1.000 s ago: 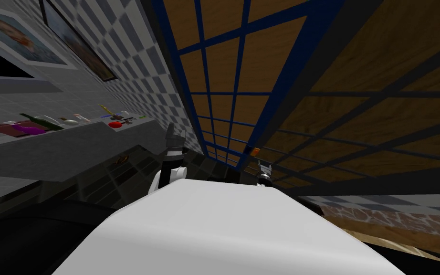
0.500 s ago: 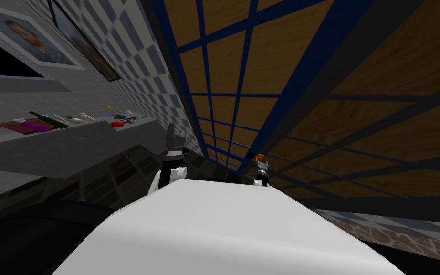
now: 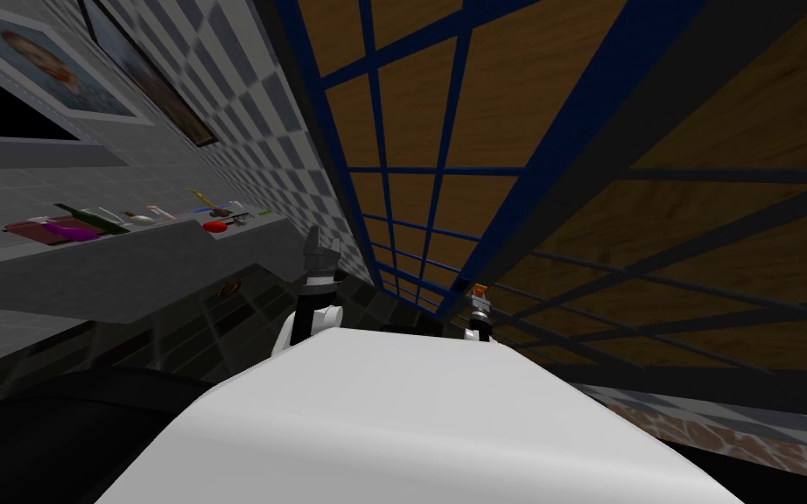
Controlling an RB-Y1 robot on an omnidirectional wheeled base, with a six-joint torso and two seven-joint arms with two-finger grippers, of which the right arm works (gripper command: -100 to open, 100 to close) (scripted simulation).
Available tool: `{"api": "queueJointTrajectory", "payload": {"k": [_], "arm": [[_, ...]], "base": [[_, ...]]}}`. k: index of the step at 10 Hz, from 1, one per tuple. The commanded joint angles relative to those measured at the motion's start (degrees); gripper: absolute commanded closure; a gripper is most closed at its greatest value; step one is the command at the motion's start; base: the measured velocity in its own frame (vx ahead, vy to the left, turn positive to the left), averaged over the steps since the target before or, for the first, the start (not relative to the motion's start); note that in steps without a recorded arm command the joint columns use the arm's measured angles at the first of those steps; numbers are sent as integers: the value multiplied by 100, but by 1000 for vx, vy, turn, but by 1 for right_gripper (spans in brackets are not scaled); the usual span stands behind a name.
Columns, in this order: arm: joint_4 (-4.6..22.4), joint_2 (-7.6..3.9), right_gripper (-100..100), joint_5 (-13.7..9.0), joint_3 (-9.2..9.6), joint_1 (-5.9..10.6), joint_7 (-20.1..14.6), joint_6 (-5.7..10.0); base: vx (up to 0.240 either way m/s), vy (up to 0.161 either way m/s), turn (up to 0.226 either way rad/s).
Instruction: Pull the door open
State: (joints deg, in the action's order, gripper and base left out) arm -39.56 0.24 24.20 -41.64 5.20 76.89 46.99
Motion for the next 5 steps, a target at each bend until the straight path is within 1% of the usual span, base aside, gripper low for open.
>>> {"api": "queueJointTrajectory", "payload": {"k": [1,2,3,4,5], "arm": [[-14,-21,100,-11,-19,-5,-2,9],[-14,-21,100,-11,-19,-5,-2,9],[18,-40,100,-47,-23,-135,-85,-13],[23,-55,100,-64,-32,-179,-115,-16],[33,-85,100,-96,-48,-267,-173,-23]], "base": [[-5,-1,3],[0,0,0],[-89,27,-19],[-145,41,-45],[-174,54,-38]]}}
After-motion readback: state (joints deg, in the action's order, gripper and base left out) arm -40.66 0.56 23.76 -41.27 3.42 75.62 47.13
